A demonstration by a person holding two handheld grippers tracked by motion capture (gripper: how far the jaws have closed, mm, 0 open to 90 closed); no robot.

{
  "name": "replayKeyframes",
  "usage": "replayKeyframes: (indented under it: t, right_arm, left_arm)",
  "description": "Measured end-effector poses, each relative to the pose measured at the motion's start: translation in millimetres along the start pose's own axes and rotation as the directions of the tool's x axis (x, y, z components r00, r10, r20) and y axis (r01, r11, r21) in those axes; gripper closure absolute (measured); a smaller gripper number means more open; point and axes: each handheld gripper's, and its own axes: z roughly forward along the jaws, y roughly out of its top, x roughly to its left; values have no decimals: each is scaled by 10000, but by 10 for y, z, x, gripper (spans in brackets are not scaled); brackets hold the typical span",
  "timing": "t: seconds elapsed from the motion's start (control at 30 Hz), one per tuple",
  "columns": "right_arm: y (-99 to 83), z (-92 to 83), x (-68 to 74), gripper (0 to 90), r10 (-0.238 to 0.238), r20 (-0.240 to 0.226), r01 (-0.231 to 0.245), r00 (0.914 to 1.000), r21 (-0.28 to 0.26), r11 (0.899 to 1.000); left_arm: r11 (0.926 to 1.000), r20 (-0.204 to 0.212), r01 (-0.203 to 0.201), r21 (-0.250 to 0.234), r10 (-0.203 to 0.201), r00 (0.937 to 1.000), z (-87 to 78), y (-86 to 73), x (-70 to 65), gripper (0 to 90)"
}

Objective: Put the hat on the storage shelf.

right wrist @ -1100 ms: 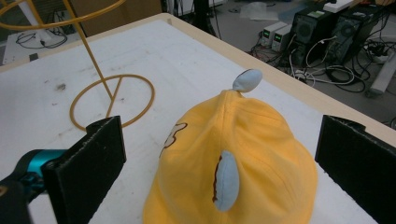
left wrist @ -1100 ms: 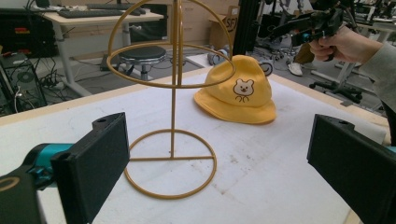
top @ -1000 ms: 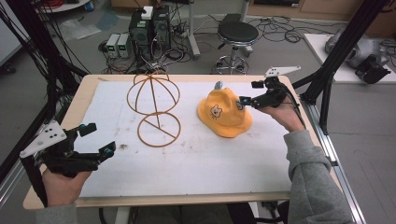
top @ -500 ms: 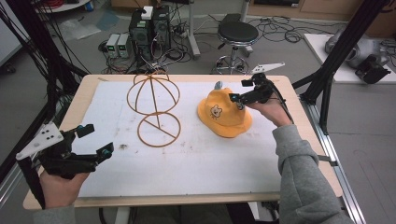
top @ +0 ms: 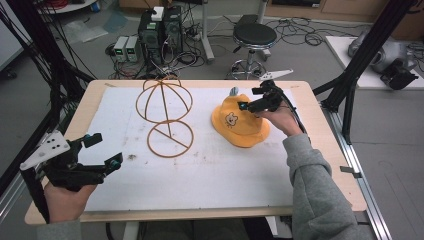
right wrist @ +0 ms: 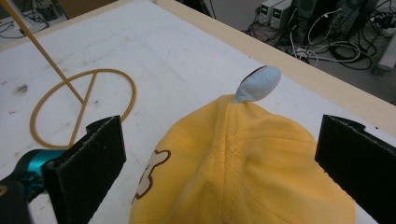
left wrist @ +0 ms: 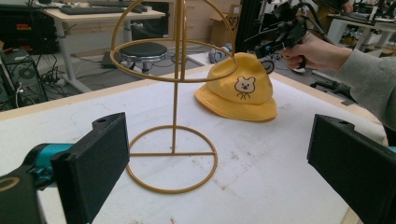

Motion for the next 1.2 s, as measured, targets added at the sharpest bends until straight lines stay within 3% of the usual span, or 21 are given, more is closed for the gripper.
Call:
replayKeyframes:
  t: [0.37,0.43,0.67,0.87,0.93,0.97,1.03,1.07,1.2]
  right_arm:
    - [-36,94,-44,84,252,153,-254,9996,121,9996]
    - [-48,100,-65,166,333,55,-334,9994,205,9992]
    - [-65,136,-95,267,207,-166,-203,9996,239,9995]
    - [-93,171,-114,438,196,-360,-175,9992,558,9983]
    - [-94,170,-116,471,76,-351,-56,9994,576,9983]
    - [-90,164,-104,553,-8,-381,31,9993,623,9981]
    - [-87,163,-103,579,-155,-405,180,9991,623,9979]
    - [-87,160,-95,648,-260,-410,289,9988,706,9971]
    - [-84,153,-92,730,-446,-307,468,9985,766,9960]
  left_arm:
    - [10000,6,38,36,-38,10000,-5,0,4,61]
    - [10000,5,25,57,-25,10000,-6,-2,9,61]
    - [9999,-5,92,54,-92,10000,-6,-13,22,61]
    - [9999,-29,111,21,-111,9999,-15,-14,29,61]
    - [9999,-38,124,29,-124,9999,-16,-15,31,61]
    - [9999,-19,126,33,-126,9999,-14,-17,33,61]
    - [9999,-37,133,44,-133,9999,-14,-17,31,61]
    - [9999,-38,130,47,-130,9999,-13,-16,31,61]
    - [9999,-43,123,24,-123,9999,-17,-16,32,61]
